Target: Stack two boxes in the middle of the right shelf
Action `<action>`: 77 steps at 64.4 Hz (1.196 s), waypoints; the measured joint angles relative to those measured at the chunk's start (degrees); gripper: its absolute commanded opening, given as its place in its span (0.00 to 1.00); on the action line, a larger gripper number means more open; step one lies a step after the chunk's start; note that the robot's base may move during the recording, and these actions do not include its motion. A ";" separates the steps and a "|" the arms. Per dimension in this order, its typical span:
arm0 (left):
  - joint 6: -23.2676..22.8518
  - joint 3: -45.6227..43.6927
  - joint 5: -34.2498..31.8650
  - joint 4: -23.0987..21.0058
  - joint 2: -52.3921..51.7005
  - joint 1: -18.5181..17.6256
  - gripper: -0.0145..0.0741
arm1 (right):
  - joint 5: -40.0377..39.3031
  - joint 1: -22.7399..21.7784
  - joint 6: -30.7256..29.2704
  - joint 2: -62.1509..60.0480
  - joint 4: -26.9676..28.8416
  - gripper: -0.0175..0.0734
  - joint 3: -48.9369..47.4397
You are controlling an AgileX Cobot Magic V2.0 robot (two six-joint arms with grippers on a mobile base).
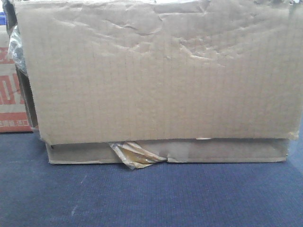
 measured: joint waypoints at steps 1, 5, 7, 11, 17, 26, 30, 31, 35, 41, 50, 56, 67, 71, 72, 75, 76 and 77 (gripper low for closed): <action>0.00 0.00 0.00 0.00 0.00 0.00 0.04 | 0.00 0.00 0.00 0.00 0.00 0.02 0.00; 0.00 0.00 0.00 0.00 0.00 0.00 0.04 | 0.00 0.00 0.00 0.00 0.00 0.02 0.00; 0.00 0.00 0.00 0.00 0.00 0.00 0.04 | 0.00 0.00 0.00 0.00 0.00 0.02 0.00; 0.00 0.00 0.00 0.00 0.00 0.00 0.04 | 0.00 0.00 0.00 0.00 0.00 0.02 0.00; 0.00 0.00 0.00 0.00 0.00 0.00 0.04 | 0.00 0.00 0.00 0.00 0.00 0.02 0.00; 0.00 0.00 0.00 0.00 0.00 0.00 0.04 | 0.00 0.00 0.00 0.00 0.00 0.02 0.00; 0.00 0.00 0.00 0.00 0.00 0.00 0.04 | 0.00 0.00 0.00 0.00 0.00 0.02 0.00; 0.00 0.00 0.00 0.00 0.00 0.00 0.04 | 0.00 0.00 0.00 0.00 0.00 0.02 0.00; 0.00 0.00 0.00 0.00 0.00 0.00 0.04 | 0.00 0.00 0.00 0.00 0.00 0.02 0.00; 0.00 0.00 0.00 0.00 0.00 0.00 0.04 | 0.00 0.00 0.00 0.00 0.00 0.02 0.00; 0.00 0.00 -0.47 -0.12 0.00 0.00 0.04 | -0.13 0.00 0.00 0.00 0.00 0.02 0.00; 0.00 0.00 -1.67 -0.25 0.00 0.00 0.04 | -0.70 0.00 0.00 0.00 0.00 0.02 0.00; 0.00 0.00 -2.69 -0.25 0.00 0.00 0.04 | -1.87 0.00 0.00 0.00 0.00 0.02 0.00; 0.00 0.00 -3.52 -0.37 0.00 0.00 0.04 | -3.34 0.00 0.00 0.00 0.00 0.02 0.00; 0.00 0.00 -3.84 -0.37 0.00 0.00 0.04 | -3.34 0.00 0.00 0.00 0.00 0.02 0.00; 0.00 0.00 -5.61 -0.71 0.00 0.00 0.04 | -4.85 0.00 0.00 0.00 0.00 0.02 0.00; 0.00 0.00 -6.28 -0.71 0.00 0.00 0.04 | -5.31 0.00 0.00 0.00 0.00 0.02 0.00; 0.00 0.00 -7.34 -0.71 0.00 0.00 0.04 | -5.89 0.00 0.00 0.00 0.00 0.02 0.00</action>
